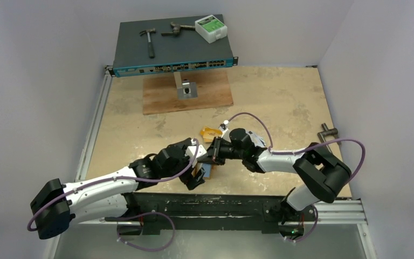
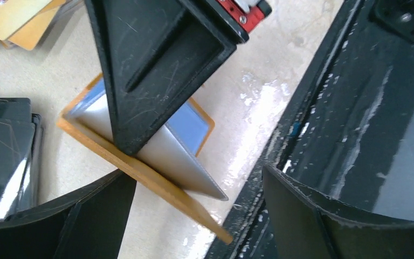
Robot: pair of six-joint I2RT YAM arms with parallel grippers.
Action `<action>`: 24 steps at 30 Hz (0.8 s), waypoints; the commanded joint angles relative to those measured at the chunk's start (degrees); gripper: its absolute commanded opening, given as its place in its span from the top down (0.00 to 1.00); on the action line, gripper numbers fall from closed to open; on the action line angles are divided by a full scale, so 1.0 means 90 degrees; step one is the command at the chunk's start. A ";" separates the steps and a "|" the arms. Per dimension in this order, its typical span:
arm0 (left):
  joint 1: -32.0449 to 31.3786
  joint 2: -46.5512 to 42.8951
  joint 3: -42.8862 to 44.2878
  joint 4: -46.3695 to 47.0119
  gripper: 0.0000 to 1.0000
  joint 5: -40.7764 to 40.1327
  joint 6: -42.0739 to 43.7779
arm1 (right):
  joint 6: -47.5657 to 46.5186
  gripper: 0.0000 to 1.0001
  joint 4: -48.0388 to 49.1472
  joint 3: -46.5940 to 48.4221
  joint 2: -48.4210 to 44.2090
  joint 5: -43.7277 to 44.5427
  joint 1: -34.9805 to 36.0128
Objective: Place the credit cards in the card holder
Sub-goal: Open the card holder at the corner of the board.
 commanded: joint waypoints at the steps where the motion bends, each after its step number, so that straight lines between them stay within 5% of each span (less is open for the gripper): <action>1: -0.0186 0.0154 0.0179 0.0117 0.17 -0.1038 0.0703 | -0.0165 1.00 -0.0956 0.0460 -0.0267 0.0273 -0.0016; 4: -0.0167 0.0252 0.0420 -0.0044 0.29 -0.1514 0.0657 | -0.0193 1.00 -0.1247 0.0436 -0.0410 0.0301 -0.0006; 9: -0.0150 0.0381 0.0749 -0.0155 0.71 -0.1508 0.0073 | -0.0278 1.00 -0.1595 0.0297 -0.0704 0.0338 -0.0006; 13: -0.0137 0.0535 0.0811 -0.0124 0.82 -0.1205 -0.0145 | -0.0342 0.98 -0.1748 0.0210 -0.0970 0.0357 -0.0006; 15: -0.0136 0.0622 0.0842 -0.0112 0.88 -0.0927 -0.0240 | -0.0392 0.86 -0.1829 0.0227 -0.1024 0.0305 -0.0006; 20: -0.0136 0.0883 0.0905 -0.0043 1.00 -0.0408 -0.0522 | -0.0444 0.74 -0.2015 0.0126 -0.1324 0.0320 -0.0021; 24: -0.0092 0.1250 0.1184 0.0048 1.00 0.0205 -0.1216 | -0.0603 0.55 -0.2537 0.0112 -0.1703 0.0583 -0.0026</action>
